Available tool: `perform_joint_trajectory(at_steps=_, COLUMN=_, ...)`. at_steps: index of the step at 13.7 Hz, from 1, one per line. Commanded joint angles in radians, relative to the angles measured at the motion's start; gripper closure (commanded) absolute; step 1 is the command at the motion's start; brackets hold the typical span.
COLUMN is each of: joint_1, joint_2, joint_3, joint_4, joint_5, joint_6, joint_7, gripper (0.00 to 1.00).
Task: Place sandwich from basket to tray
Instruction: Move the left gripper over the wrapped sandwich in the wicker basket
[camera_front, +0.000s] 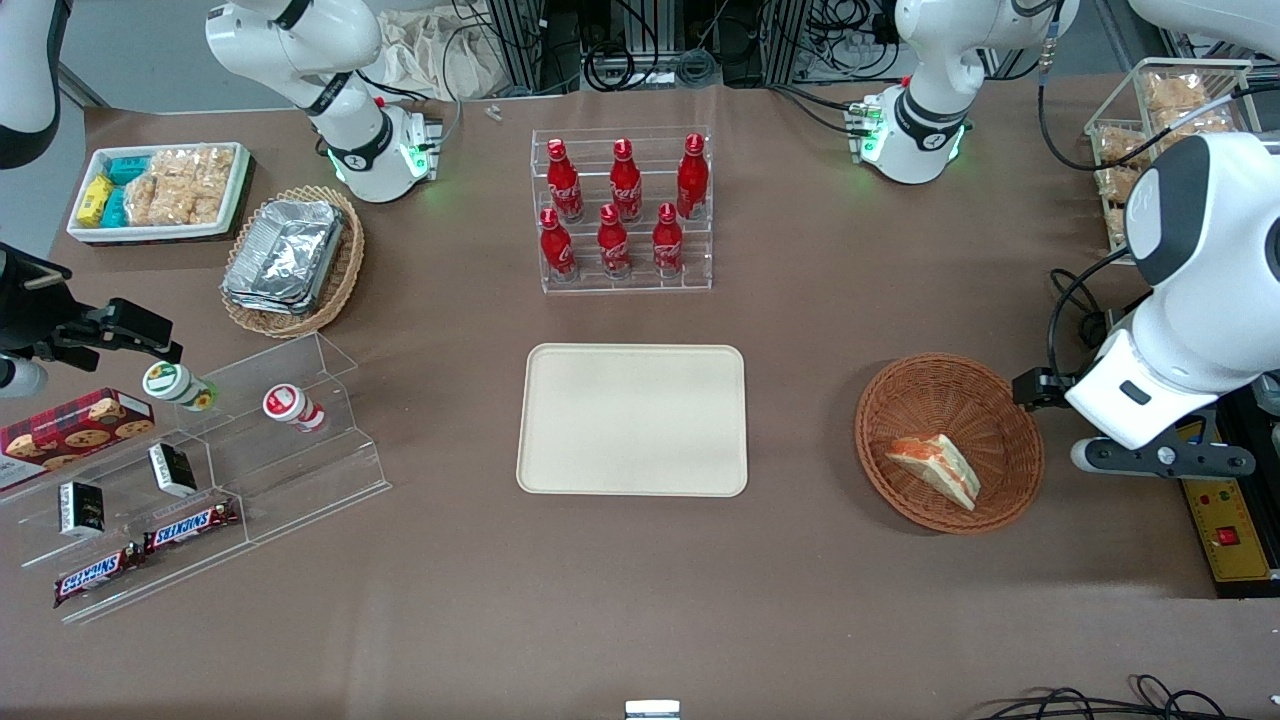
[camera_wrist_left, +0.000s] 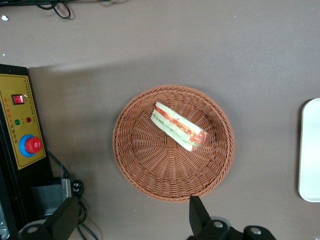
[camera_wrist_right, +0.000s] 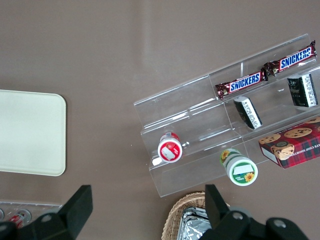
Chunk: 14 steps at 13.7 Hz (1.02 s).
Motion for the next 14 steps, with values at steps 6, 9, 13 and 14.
perform_joint_trajectory(at_steps=6, joint_1=0.000, joint_2=0.030, joint_3=-0.001, joint_4=0.003, joint_5=-0.045, joint_6=0.040, joint_7=-0.170, gripper=0.00)
perform_joint_trajectory(at_steps=9, joint_1=-0.003, joint_2=0.063, joint_3=-0.001, joint_4=-0.001, joint_5=-0.057, joint_6=0.086, joint_7=-0.315, gripper=0.00)
perform_joint_trajectory(at_steps=13, joint_1=-0.005, joint_2=0.107, joint_3=-0.001, joint_4=-0.001, joint_5=-0.065, joint_6=0.101, joint_7=-0.480, gripper=0.00)
perform_joint_trajectory(at_steps=14, joint_1=-0.005, joint_2=0.122, joint_3=-0.002, joint_4=-0.001, joint_5=-0.067, joint_6=0.128, joint_7=-0.563, gripper=0.00)
